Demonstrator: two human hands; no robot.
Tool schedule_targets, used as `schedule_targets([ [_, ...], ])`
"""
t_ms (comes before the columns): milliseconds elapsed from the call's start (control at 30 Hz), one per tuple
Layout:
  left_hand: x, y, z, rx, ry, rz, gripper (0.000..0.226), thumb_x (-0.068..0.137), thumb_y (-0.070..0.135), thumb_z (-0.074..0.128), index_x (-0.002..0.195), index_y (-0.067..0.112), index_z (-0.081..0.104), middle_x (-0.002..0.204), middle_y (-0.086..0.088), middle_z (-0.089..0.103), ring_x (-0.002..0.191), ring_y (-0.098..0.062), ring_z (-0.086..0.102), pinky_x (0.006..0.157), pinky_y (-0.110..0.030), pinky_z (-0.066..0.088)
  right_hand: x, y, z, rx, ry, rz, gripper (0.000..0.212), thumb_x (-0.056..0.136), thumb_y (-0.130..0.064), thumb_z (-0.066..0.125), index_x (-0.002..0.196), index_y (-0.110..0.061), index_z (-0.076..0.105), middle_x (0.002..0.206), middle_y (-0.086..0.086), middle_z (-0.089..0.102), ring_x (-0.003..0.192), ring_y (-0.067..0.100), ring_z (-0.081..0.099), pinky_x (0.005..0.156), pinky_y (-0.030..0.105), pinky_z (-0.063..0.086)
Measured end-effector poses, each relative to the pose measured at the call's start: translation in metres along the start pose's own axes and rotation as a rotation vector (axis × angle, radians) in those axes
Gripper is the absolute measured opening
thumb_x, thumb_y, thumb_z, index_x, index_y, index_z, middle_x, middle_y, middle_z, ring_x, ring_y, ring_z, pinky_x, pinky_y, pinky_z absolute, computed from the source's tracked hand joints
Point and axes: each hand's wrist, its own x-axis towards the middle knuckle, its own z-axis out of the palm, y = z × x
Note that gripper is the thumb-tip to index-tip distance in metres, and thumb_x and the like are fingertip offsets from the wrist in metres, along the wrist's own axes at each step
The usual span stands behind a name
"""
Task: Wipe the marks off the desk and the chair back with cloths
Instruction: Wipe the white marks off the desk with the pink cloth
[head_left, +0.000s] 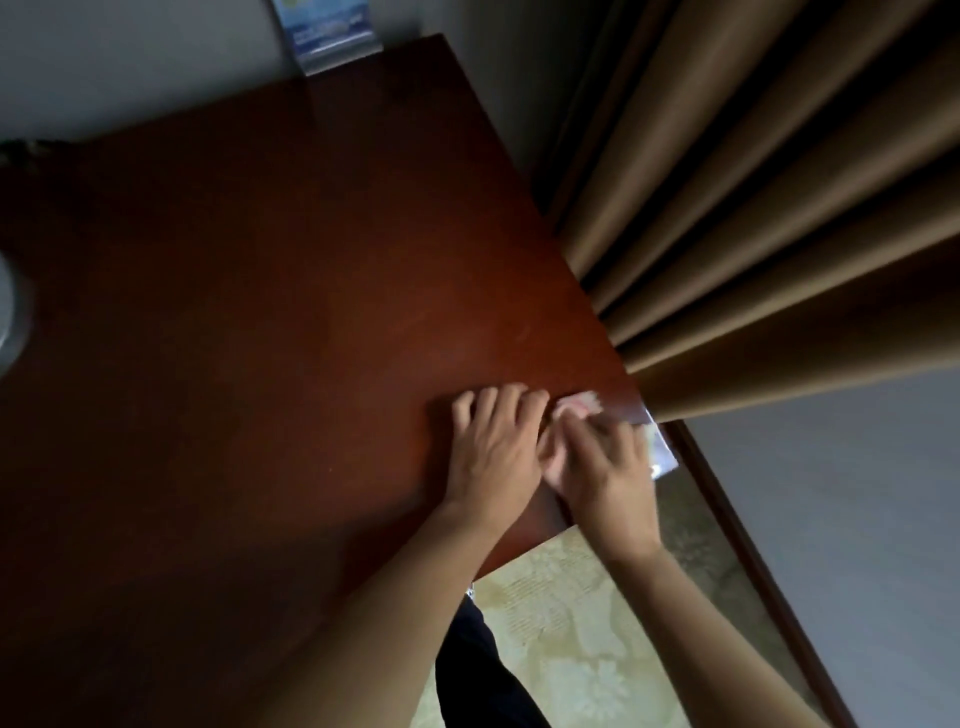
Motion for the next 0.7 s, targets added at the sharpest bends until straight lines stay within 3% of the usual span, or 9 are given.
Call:
schedule_targets([
  [100,0.005,0.004,-0.003,-0.058,-0.049,-0.037,0.041,0.075,0.022,0.048,0.114,0.023,0.061,0.115,0.001,0.062,0.104,-0.021,0.056,0.093,-0.042,0.035,0.022,0.033,-0.012,-0.033,0.107,0.231,0.026,0.086,-0.012,0.066,0.110,-0.002,0.068,0.096,0.021,0.056,0.086,0.035,0.051,0.074,0.043,0.048],
  [167,0.001,-0.011,-0.007,-0.073,-0.013,-0.076,0.041,0.076,0.022,0.046,0.113,0.021,0.062,0.116,0.001,0.063,0.106,-0.020,0.056,0.094,-0.042,0.034,0.029,0.026,-0.012,0.028,0.087,0.319,0.037,0.082,-0.004,0.070,0.119,-0.005,0.064,0.106,0.020,0.055,0.095,0.036,0.052,0.079,0.037,0.045],
  [267,-0.006,-0.046,-0.012,-0.055,0.066,-0.139,0.034,0.080,0.023,0.045,0.107,0.019,0.066,0.112,-0.003,0.064,0.103,-0.024,0.056,0.092,-0.043,0.034,0.027,-0.023,0.003,0.143,0.051,0.086,0.050,0.074,-0.005,0.079,0.121,-0.007,0.062,0.107,0.015,0.051,0.094,0.033,0.052,0.081,0.035,0.045],
  [367,-0.013,-0.078,-0.020,-0.009,0.091,-0.206,0.032,0.083,0.023,0.045,0.107,0.018,0.067,0.112,-0.005,0.063,0.103,-0.026,0.056,0.093,-0.044,0.034,0.007,-0.066,0.021,0.149,-0.031,-0.161,0.042,0.077,0.000,0.074,0.117,-0.005,0.066,0.106,0.011,0.050,0.085,0.031,0.051,0.074,0.037,0.046],
  [433,-0.015,-0.095,-0.026,0.013,0.101,-0.255,0.033,0.084,0.023,0.045,0.109,0.018,0.065,0.115,-0.004,0.062,0.106,-0.024,0.055,0.095,-0.044,0.033,-0.001,-0.063,0.028,0.100,-0.091,-0.228,0.041,0.078,-0.005,0.075,0.118,-0.007,0.066,0.108,0.011,0.052,0.083,0.031,0.050,0.073,0.039,0.044],
  [533,-0.017,-0.119,-0.035,0.033,0.075,-0.306,0.036,0.088,0.024,0.042,0.115,0.017,0.064,0.124,-0.004,0.061,0.115,-0.024,0.055,0.100,-0.043,0.031,0.032,-0.039,0.039,-0.003,-0.017,-0.075,0.043,0.070,-0.005,0.082,0.111,-0.008,0.066,0.094,0.018,0.055,0.077,0.033,0.049,0.071,0.042,0.039],
  [633,-0.020,-0.137,-0.042,0.045,0.054,-0.363,0.039,0.092,0.026,0.040,0.124,0.015,0.061,0.134,-0.005,0.057,0.127,-0.022,0.051,0.105,-0.044,0.030,0.089,-0.039,0.048,-0.087,0.179,0.158,0.021,0.078,0.002,0.067,0.098,-0.005,0.068,0.083,0.022,0.055,0.072,0.037,0.049,0.068,0.045,0.040],
  [700,-0.025,-0.153,-0.051,0.046,0.064,-0.418,0.041,0.094,0.028,0.040,0.128,0.015,0.059,0.141,-0.006,0.054,0.135,-0.022,0.045,0.108,-0.044,0.028,0.116,-0.057,0.063,-0.062,0.197,0.122,0.020,0.082,0.004,0.062,0.099,-0.002,0.068,0.085,0.022,0.057,0.075,0.036,0.050,0.070,0.045,0.041],
])
